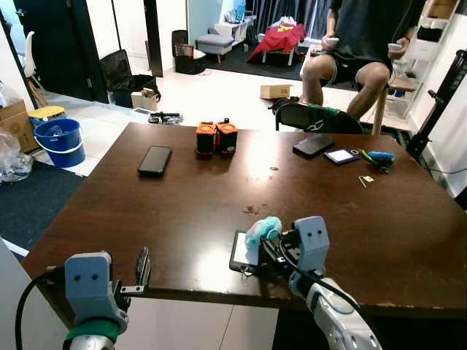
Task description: Hang keys on a hook
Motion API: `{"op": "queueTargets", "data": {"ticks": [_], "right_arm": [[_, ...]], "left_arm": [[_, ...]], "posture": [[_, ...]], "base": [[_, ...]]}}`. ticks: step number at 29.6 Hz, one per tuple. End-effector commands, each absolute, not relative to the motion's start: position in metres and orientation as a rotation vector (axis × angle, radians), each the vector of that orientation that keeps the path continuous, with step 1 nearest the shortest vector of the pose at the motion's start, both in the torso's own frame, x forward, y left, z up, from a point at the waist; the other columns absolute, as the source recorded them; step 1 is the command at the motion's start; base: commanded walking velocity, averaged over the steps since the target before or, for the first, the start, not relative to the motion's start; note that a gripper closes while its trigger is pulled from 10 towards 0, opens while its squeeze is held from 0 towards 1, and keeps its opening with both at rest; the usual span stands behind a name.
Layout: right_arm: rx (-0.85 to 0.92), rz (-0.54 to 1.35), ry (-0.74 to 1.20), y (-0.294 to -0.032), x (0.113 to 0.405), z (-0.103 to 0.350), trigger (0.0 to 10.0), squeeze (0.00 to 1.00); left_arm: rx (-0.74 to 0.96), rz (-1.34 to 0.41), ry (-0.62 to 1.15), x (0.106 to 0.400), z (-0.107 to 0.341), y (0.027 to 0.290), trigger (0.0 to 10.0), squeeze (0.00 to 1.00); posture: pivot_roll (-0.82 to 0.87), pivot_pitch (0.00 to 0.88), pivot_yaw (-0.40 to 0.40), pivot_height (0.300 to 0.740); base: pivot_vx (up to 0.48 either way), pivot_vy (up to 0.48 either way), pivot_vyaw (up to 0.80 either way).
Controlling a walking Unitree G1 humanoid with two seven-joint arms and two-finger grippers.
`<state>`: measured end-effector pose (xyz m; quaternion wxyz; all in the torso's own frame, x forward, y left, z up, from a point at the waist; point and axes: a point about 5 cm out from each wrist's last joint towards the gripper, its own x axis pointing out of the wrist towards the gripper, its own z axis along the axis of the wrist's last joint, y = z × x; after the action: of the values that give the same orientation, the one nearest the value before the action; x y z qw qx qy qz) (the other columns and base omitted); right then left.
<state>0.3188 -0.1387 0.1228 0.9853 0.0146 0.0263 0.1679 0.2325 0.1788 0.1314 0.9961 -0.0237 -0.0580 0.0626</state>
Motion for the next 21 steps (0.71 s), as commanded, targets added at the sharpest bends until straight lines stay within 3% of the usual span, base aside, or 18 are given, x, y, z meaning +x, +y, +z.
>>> {"op": "queueTargets", "data": {"ticks": [1,21], "right_arm": [[0.04,0.325,0.057,-0.1404,0.3163,0.1204,10.0,0.0],[0.056,0.31,0.056,-0.138,0.3168,0.1192,10.0,0.0]], "left_arm": [[-0.045,0.126,-0.106,0.231,0.1284,0.1802,10.0,0.0],[-0.031,0.115,-0.109,0.2314,0.1308,0.1856,10.0,0.0]], "posture": [[-0.2,0.0,0.051,0.74],[-0.18,0.0,0.065,0.74]], "base": [[-0.368,0.0,0.0],[-0.355,0.0,0.0]]}}
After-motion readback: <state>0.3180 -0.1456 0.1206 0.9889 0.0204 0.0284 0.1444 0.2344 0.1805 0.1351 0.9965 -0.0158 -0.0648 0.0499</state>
